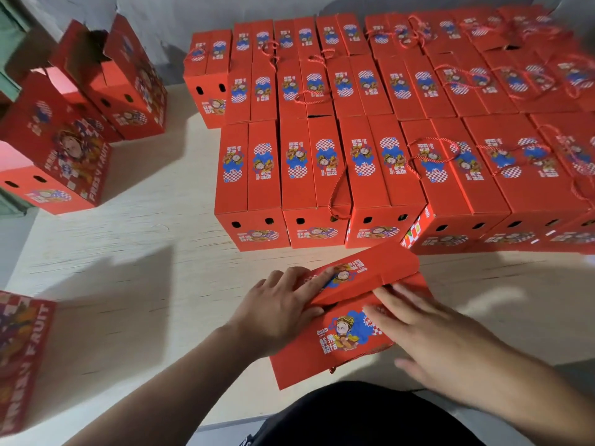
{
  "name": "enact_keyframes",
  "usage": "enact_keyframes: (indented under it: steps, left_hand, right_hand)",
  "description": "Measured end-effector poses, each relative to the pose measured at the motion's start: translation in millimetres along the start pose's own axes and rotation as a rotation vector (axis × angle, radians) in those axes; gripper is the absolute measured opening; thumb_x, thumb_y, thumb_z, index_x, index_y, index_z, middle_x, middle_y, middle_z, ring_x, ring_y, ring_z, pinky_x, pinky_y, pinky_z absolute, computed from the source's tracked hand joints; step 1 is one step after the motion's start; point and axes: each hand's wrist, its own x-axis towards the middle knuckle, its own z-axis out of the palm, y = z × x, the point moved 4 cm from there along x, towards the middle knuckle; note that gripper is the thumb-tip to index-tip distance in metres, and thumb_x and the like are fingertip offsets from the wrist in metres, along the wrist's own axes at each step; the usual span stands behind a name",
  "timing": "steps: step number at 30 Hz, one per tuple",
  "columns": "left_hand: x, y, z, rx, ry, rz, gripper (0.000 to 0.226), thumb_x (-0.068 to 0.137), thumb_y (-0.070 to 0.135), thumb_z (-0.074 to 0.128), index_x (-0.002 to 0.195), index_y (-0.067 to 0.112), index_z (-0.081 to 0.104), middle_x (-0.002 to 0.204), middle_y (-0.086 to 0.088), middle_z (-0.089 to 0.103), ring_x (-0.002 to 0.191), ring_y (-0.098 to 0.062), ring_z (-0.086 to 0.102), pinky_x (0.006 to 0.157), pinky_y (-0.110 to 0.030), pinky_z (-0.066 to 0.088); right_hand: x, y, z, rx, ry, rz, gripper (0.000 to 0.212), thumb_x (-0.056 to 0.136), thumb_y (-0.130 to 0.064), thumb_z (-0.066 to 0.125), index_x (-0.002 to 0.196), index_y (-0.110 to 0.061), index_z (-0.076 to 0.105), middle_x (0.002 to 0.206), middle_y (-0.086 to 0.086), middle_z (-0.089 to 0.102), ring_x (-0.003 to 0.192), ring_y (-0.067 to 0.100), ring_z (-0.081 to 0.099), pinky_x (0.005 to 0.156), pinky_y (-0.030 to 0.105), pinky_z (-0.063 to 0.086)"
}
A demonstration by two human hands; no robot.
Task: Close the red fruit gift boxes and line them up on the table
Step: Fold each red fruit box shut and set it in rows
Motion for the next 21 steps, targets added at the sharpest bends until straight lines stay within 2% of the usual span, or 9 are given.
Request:
enact_keyframes:
  steps: [1,3,4,5,7,8,10,16,21]
  left_hand:
    - [-1.1,1.3,2.2,0.015,0.020,-0.004,0.063,0.100,0.072,0.004,0.158,0.051,-0.011,0.151,0.001,0.038,0.124,-0.025,0.050,0.099,-0.045,0.050]
    - [-3.0,1.8,6.0,0.030,0.048,-0.012,0.064,0.101,0.072,0.000,0.160,0.049,-0.004,0.152,-0.001,0.040,0.124,-0.027,0.052,0.100,-0.046,0.049]
    - [-3.4,1.5,7.4,0.038,0.062,-0.015,0.064,0.102,0.071,0.001,0.161,0.048,-0.001,0.152,-0.002,0.042,0.123,-0.027,0.053,0.100,-0.046,0.048]
    - [-3.3,1.3,8.1,0.048,0.078,-0.017,0.063,0.103,0.069,0.003,0.161,0.047,0.003,0.150,-0.002,0.043,0.121,-0.028,0.054,0.099,-0.045,0.049]
    - [-2.1,2.6,9.0,0.077,0.108,-0.014,0.060,0.106,0.066,0.007,0.162,0.044,0.009,0.147,-0.004,0.047,0.117,-0.028,0.056,0.097,-0.045,0.050]
    - [-1.8,3.4,9.6,0.097,0.116,-0.008,0.060,0.106,0.064,0.008,0.162,0.043,0.009,0.146,-0.004,0.047,0.116,-0.028,0.056,0.097,-0.045,0.049]
    - [-0.9,4.9,11.2,0.136,0.110,0.009,0.060,0.106,0.063,0.012,0.162,0.042,0.007,0.146,-0.005,0.046,0.118,-0.028,0.055,0.100,-0.044,0.048]
    - [0.7,9.0,16.3,0.182,0.119,0.035,0.063,0.105,0.058,0.014,0.163,0.038,0.002,0.154,-0.011,0.042,0.126,-0.032,0.051,0.103,-0.047,0.048]
    - [1.1,9.9,13.7,0.251,0.213,0.043,0.059,0.107,0.049,0.027,0.162,0.039,0.010,0.152,-0.016,0.047,0.119,-0.038,0.058,0.096,-0.049,0.054]
  right_hand:
    - [-1.9,3.1,-9.6,0.050,-0.006,-0.023,0.048,0.093,-0.067,0.040,0.132,-0.044,0.052,0.139,-0.022,0.056,0.116,0.001,0.061,0.091,0.035,0.058]
    - [8.5,13.1,-39.6,0.193,0.166,0.017,0.046,0.094,-0.074,0.027,0.104,-0.042,0.059,0.091,-0.025,0.065,0.072,-0.005,0.061,0.054,0.020,0.046]
    - [17.1,20.5,-47.8,0.211,0.233,0.045,0.041,0.097,-0.071,0.030,0.106,-0.044,0.060,0.095,-0.026,0.064,0.076,-0.006,0.061,0.057,0.019,0.044]
    - [28.2,30.3,-45.8,0.195,0.264,0.037,0.041,0.098,-0.068,0.036,0.122,-0.043,0.058,0.118,-0.024,0.061,0.099,-0.004,0.061,0.071,0.022,0.051]
    - [51.4,44.2,-29.1,0.095,0.143,0.054,0.072,0.095,-0.070,0.039,0.157,-0.036,0.029,0.163,-0.008,0.025,0.148,0.014,0.029,0.115,0.039,0.039]
    - [59.2,50.2,-16.5,0.049,0.046,0.072,0.082,0.094,-0.074,0.035,0.162,-0.037,0.012,0.169,-0.006,0.006,0.155,0.018,0.010,0.123,0.042,0.026]
    - [67.0,57.1,2.1,0.002,-0.006,0.055,0.085,0.092,-0.079,0.025,0.162,-0.040,-0.003,0.171,-0.005,-0.003,0.157,0.018,-0.005,0.125,0.043,0.019]
    - [68.9,53.8,15.8,-0.126,0.069,-0.031,0.065,0.098,-0.065,0.031,0.158,-0.039,0.030,0.146,0.011,0.046,0.138,0.036,0.042,0.095,0.052,0.053]
    - [83.4,63.7,3.8,-0.305,0.051,-0.089,0.072,0.094,-0.072,0.035,0.156,-0.036,0.038,0.123,0.012,0.059,0.111,0.035,0.056,0.075,0.048,0.058]
